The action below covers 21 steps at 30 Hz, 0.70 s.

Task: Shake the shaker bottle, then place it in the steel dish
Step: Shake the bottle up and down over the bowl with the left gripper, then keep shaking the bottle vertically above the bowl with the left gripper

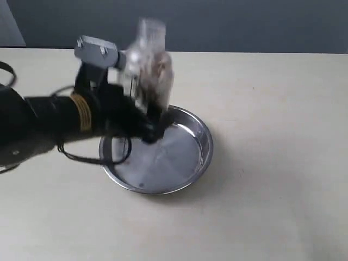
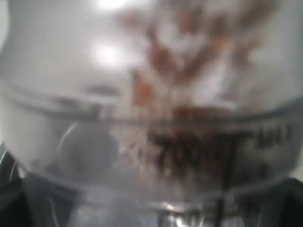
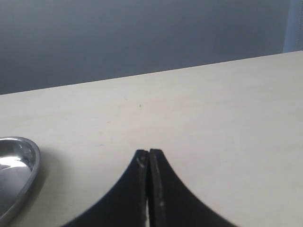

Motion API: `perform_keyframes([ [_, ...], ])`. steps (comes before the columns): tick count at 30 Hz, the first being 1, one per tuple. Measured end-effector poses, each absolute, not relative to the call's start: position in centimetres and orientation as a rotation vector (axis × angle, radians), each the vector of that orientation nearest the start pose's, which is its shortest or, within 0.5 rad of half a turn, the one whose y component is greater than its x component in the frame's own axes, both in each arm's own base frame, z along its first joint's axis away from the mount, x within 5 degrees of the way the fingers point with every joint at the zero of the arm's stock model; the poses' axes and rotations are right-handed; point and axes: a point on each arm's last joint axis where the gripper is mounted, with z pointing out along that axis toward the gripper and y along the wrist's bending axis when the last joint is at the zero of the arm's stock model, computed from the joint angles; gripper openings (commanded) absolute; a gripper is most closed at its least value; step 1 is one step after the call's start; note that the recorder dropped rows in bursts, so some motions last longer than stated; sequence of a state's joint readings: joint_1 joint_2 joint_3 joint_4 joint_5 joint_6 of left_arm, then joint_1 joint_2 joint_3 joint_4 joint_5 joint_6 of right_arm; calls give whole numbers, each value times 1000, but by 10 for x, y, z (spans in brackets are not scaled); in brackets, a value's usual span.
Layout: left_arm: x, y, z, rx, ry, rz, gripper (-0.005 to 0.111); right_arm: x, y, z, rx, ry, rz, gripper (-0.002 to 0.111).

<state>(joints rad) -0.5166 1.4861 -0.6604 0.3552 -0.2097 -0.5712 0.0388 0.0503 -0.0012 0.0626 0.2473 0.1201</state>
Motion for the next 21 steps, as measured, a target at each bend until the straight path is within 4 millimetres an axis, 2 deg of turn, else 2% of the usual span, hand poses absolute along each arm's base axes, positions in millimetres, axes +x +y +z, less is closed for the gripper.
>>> perform_keyframes([
  [1,250,-149,207,363,2147,-494,0,59,4,188,115,1779,172,-1],
  [4,248,-150,254,407,1942,-540,0,59,4,188,117,1779,173,-1],
  [5,247,-153,266,417,1863,-577,0,59,4,188,117,1779,173,-1],
  [6,246,-154,269,424,1819,-604,0,59,4,188,117,1779,173,-1],
  [8,249,-158,254,424,1816,-642,0,59,4,188,117,1779,173,-1],
  [10,254,-158,233,406,1904,-630,0,59,4,188,117,1779,173,-1],
  [11,255,-157,232,399,1918,-624,0,59,4,188,117,1779,173,-1],
  [14,255,-156,276,421,1766,-625,0,59,4,188,117,1779,173,-1],
  [15,253,-159,285,430,1731,-635,0,59,4,188,117,1779,173,-1],
  [16,252,-160,285,434,1723,-644,0,59,4,188,117,1779,173,-1],
  [18,254,-164,259,442,1793,-650,0,58,4,188,117,1781,173,-1],
  [20,256,-163,226,459,1939,-597,0,58,4,188,117,1781,173,-1],
  [21,256,-162,223,464,1965,-577,0,58,4,188,117,1781,173,-1],
])
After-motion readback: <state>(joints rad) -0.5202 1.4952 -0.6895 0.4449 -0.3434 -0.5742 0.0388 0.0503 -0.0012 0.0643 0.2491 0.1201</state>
